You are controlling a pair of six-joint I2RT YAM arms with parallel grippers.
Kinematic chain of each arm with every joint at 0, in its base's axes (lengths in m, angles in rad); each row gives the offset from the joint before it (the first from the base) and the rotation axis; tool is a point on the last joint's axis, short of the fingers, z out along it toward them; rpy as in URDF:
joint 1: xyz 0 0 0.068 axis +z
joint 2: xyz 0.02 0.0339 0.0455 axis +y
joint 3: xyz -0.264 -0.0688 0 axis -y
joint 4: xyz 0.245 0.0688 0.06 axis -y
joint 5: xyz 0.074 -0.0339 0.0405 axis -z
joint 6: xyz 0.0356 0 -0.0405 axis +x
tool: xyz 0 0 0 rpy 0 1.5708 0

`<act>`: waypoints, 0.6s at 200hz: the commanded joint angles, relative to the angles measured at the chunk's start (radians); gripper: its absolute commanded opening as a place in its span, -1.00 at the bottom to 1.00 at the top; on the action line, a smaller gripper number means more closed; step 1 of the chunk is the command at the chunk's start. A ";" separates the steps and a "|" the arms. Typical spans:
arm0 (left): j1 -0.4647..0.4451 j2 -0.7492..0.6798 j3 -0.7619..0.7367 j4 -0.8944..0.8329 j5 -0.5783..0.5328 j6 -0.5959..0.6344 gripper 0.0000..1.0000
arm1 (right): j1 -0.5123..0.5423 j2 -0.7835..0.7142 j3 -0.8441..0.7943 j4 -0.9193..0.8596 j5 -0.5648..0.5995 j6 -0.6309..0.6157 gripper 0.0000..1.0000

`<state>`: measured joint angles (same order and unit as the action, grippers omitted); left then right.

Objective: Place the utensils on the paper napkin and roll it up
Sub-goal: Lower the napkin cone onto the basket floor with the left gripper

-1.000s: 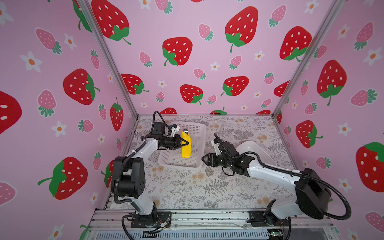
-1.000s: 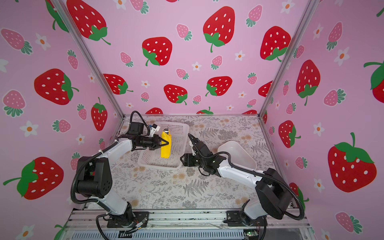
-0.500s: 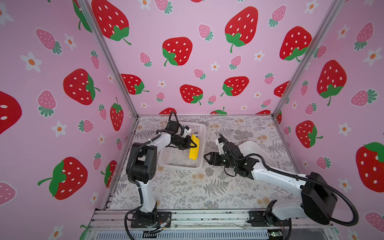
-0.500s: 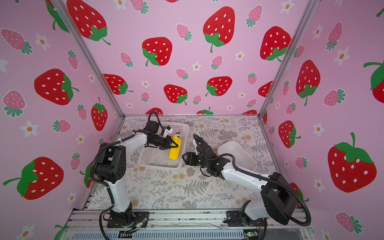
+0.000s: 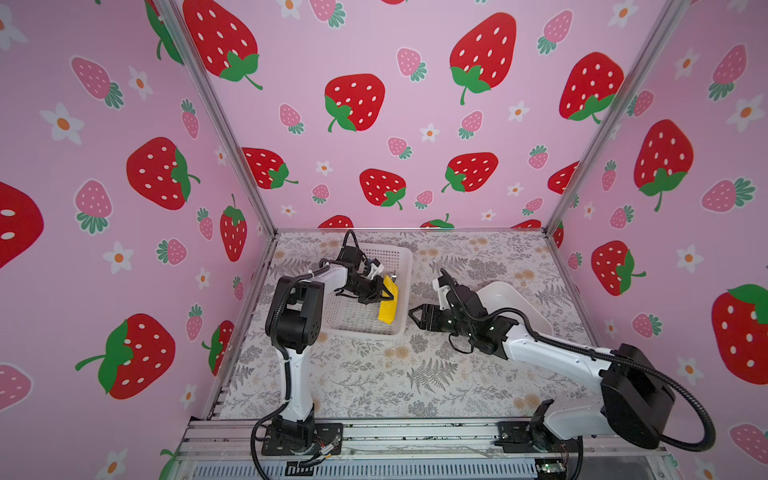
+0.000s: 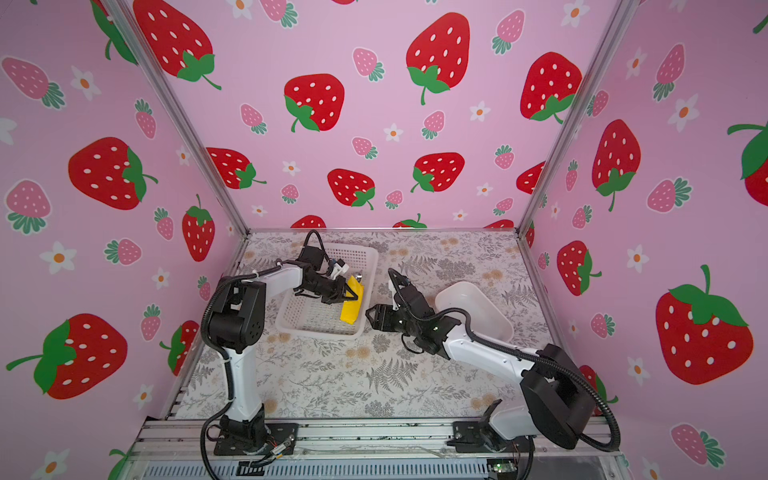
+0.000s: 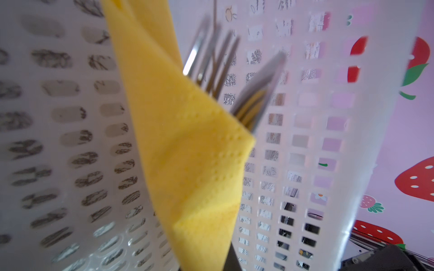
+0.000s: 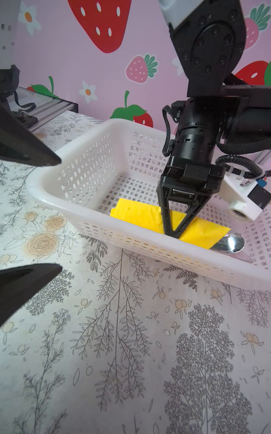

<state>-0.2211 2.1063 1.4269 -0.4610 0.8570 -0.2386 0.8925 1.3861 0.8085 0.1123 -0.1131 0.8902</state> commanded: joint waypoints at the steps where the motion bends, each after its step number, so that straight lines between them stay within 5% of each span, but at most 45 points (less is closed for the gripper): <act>1: -0.005 0.024 0.049 -0.008 0.066 0.031 -0.86 | -0.005 0.008 0.001 0.013 -0.007 0.012 0.34; 120: -0.029 0.113 0.074 -0.069 0.004 0.056 -0.67 | -0.009 0.032 0.011 0.014 -0.032 0.021 0.34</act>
<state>-0.2321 2.2002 1.4693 -0.4843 0.8825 -0.2176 0.8913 1.4097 0.8085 0.1131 -0.1398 0.8970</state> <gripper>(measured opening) 0.148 0.670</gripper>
